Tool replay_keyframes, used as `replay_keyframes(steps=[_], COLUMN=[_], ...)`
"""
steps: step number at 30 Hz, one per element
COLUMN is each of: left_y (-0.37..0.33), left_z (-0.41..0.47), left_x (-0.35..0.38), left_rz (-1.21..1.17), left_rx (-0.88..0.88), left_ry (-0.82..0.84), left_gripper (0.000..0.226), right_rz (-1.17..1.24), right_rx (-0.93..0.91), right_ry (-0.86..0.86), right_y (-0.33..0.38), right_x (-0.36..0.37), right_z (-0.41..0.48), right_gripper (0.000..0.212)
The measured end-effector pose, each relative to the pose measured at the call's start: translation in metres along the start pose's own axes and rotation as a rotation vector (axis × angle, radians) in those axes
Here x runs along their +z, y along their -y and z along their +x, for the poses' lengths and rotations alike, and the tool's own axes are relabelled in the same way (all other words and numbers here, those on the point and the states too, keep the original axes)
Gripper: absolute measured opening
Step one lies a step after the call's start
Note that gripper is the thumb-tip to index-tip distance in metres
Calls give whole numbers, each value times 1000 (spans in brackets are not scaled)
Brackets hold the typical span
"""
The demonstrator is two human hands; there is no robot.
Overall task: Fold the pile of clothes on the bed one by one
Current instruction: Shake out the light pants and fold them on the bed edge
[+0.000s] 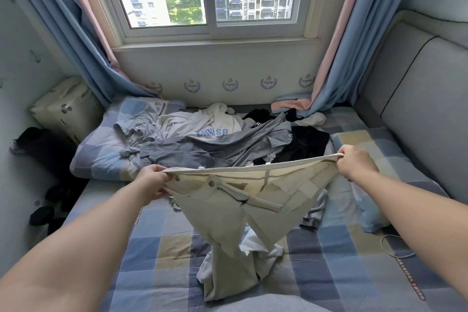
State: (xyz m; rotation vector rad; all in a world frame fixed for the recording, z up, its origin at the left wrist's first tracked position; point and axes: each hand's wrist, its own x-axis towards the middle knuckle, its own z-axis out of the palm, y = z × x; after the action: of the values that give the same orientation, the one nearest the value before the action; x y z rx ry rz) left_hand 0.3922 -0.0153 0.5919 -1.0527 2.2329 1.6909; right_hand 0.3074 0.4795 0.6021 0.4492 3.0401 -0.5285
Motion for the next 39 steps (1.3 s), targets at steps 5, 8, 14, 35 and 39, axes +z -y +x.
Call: replay_keyframes(steps=[5, 8, 14, 35, 39], left_y=[7, 13, 10, 28, 34], left_z=[0, 2, -1, 12, 3], left_x=[-6, -2, 5, -24, -30], left_rz=[723, 434, 31, 588, 879], left_rx=[167, -61, -195, 67, 6], left_ry=[-237, -66, 202, -345, -362], left_gripper=[3, 36, 3, 6, 16], right_rz=[11, 75, 97, 44, 22], right_rx=[19, 25, 7, -65, -87], right_ry=[17, 17, 44, 82, 68], right_y=[-5, -1, 4, 20, 29], right_x=[2, 5, 8, 1, 6], right_z=[-2, -2, -5, -19, -25], right_gripper=[21, 25, 27, 29, 33])
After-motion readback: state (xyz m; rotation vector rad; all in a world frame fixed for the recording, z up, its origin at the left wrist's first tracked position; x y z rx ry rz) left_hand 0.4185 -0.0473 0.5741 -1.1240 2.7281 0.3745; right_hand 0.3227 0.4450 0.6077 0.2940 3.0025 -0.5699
